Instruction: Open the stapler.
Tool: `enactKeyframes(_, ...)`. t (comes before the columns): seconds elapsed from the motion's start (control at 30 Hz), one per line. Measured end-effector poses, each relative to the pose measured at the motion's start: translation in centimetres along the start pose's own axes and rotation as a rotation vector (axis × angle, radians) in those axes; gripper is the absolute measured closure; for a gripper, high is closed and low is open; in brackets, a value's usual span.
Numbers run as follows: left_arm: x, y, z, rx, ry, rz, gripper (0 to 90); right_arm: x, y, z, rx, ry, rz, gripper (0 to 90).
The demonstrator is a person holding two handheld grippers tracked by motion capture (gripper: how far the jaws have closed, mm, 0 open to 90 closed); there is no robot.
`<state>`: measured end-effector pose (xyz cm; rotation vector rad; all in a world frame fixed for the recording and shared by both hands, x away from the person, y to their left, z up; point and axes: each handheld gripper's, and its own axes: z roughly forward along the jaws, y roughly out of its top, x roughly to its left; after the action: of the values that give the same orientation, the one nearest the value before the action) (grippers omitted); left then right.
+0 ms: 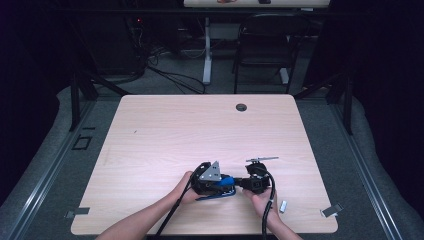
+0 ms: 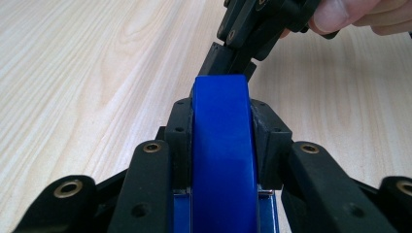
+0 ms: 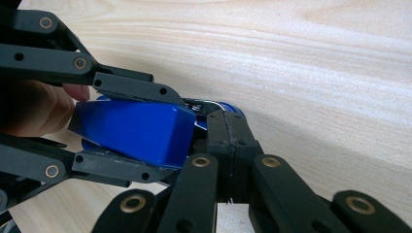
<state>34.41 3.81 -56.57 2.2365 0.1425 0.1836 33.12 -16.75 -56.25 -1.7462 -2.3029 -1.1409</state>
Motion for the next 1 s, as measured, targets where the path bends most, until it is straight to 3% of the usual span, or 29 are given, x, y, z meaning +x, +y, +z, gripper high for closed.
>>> enactKeyframes(0.4, -0.3, -0.3, 0.0, -0.025, 0.027, 0.026, 66.1, 0.0, 0.0, 0.0, -0.007, 0.002, -0.004, 90.0)
enactKeyframes(0.57, 0.0, 0.6, 0.1, 0.047, 0.002, -0.001, 65.5, -0.1, 0.0, 0.0, 0.001, 0.008, 0.006, 90.0)
enactKeyframes(0.83, -0.2, 2.0, 0.6, 0.183, 0.015, -0.027, 63.4, -0.2, 0.1, 0.0, 0.006, 0.01, -0.006, 90.0)
enactKeyframes(0.93, 0.0, 2.3, 0.7, 0.195, 0.006, -0.061, 64.3, -0.1, 0.1, 0.0, 0.006, 0.01, -0.013, 90.0)
enactKeyframes(1.0, 0.1, 2.3, 0.6, 0.198, -0.004, -0.062, 65.3, -0.1, 0.1, 0.0, 0.007, 0.007, -0.014, 90.0)
